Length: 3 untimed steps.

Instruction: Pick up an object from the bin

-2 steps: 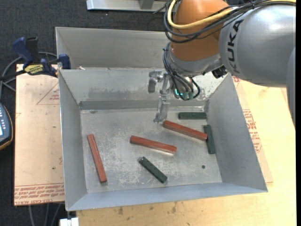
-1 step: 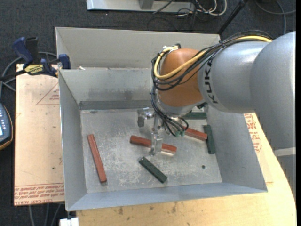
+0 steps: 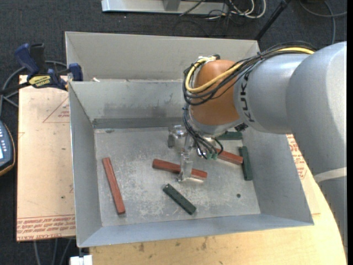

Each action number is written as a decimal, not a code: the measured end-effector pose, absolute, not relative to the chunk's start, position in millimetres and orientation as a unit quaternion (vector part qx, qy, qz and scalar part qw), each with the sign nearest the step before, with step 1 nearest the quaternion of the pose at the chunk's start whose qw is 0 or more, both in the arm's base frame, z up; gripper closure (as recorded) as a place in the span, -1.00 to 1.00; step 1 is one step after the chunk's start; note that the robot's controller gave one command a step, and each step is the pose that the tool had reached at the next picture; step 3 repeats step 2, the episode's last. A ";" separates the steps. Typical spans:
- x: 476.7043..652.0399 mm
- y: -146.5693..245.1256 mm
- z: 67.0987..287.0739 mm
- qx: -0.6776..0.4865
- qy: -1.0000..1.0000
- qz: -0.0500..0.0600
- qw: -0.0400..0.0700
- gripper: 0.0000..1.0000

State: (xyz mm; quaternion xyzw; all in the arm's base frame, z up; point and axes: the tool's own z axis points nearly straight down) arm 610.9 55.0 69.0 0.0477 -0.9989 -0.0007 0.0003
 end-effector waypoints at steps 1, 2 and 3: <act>611.7 55.5 70.9 0.047 -0.999 -0.001 -0.001 1.00; 587.9 57.5 236.9 0.076 -0.997 0.000 -0.005 1.00; 587.9 57.5 236.9 0.076 -0.997 0.000 -0.005 1.00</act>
Offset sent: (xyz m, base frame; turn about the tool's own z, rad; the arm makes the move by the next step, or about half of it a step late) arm 0.0000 0.0000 0.0000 0.0000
